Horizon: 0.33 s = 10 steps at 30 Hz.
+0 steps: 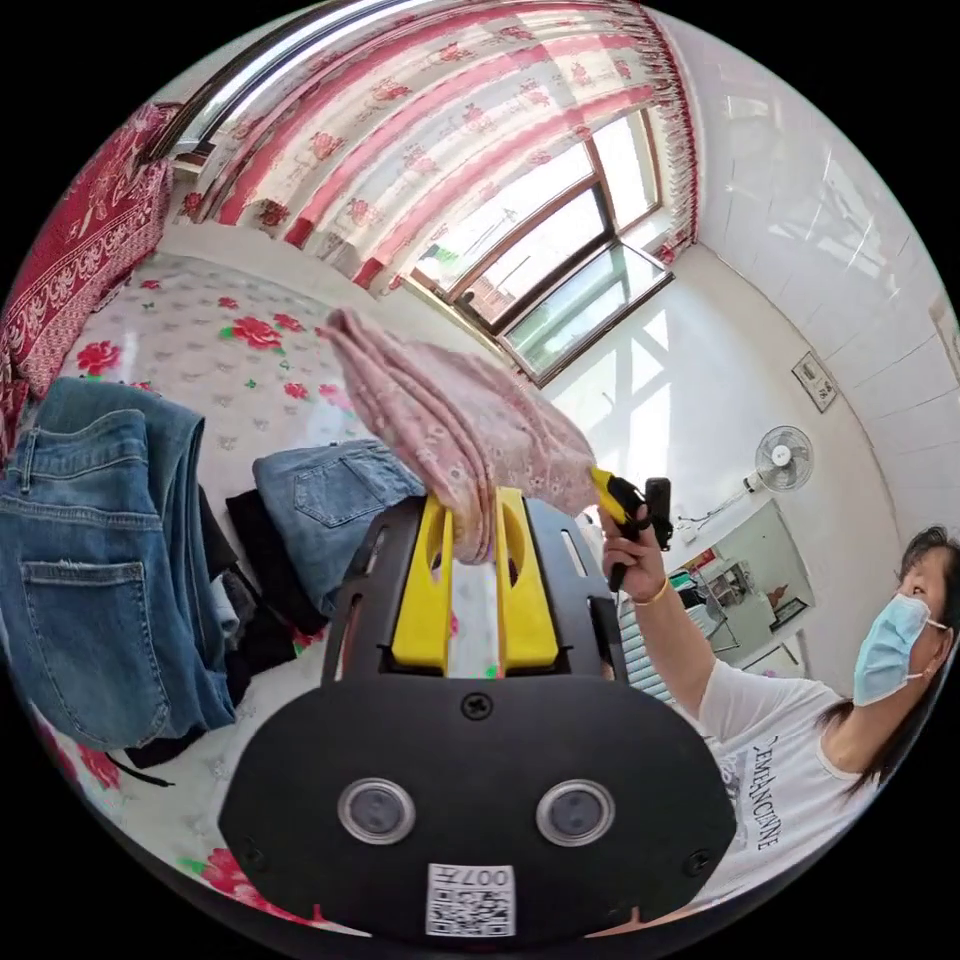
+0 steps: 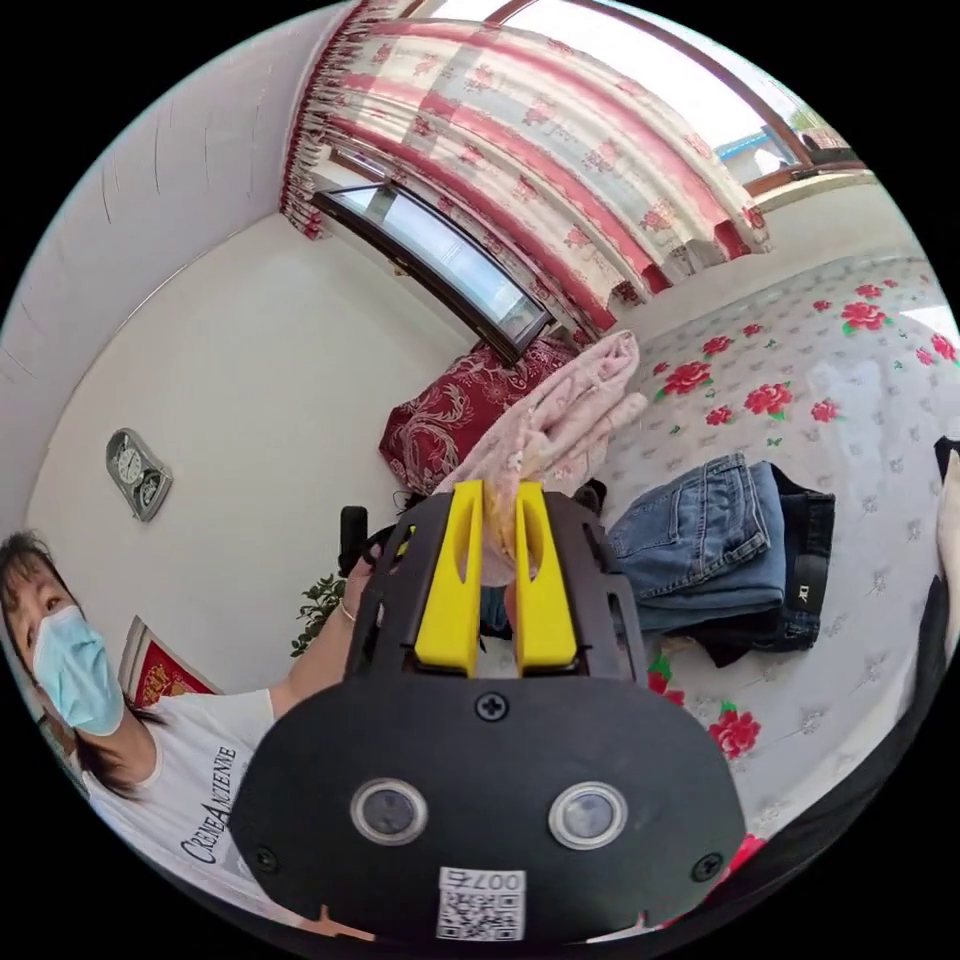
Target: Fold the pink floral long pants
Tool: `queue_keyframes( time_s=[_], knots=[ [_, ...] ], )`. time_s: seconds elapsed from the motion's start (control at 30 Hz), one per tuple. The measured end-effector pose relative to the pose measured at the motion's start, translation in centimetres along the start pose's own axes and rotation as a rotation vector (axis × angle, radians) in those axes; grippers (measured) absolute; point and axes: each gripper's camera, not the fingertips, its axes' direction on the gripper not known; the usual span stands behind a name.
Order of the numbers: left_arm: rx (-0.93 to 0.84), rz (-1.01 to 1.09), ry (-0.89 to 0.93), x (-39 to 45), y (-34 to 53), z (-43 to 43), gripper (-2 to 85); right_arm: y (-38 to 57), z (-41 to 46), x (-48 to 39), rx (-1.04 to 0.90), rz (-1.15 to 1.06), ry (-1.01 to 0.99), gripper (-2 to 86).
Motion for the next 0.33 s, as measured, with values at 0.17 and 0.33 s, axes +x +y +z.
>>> queue_keyframes(
  time_s=[0.17, 0.33],
  knots=[
    [-0.23, -0.08, -0.334, -4.3, 11.3, 7.4, 7.6, 10.4, -0.8, 7.3, 0.0, 0.19, 0.154, 7.4],
    [-0.537, -0.271, -0.367, -6.2, 29.1, 12.3, 7.9, 24.8, -8.2, 12.6, -0.048, 0.429, 0.52, 7.4]
  ],
)
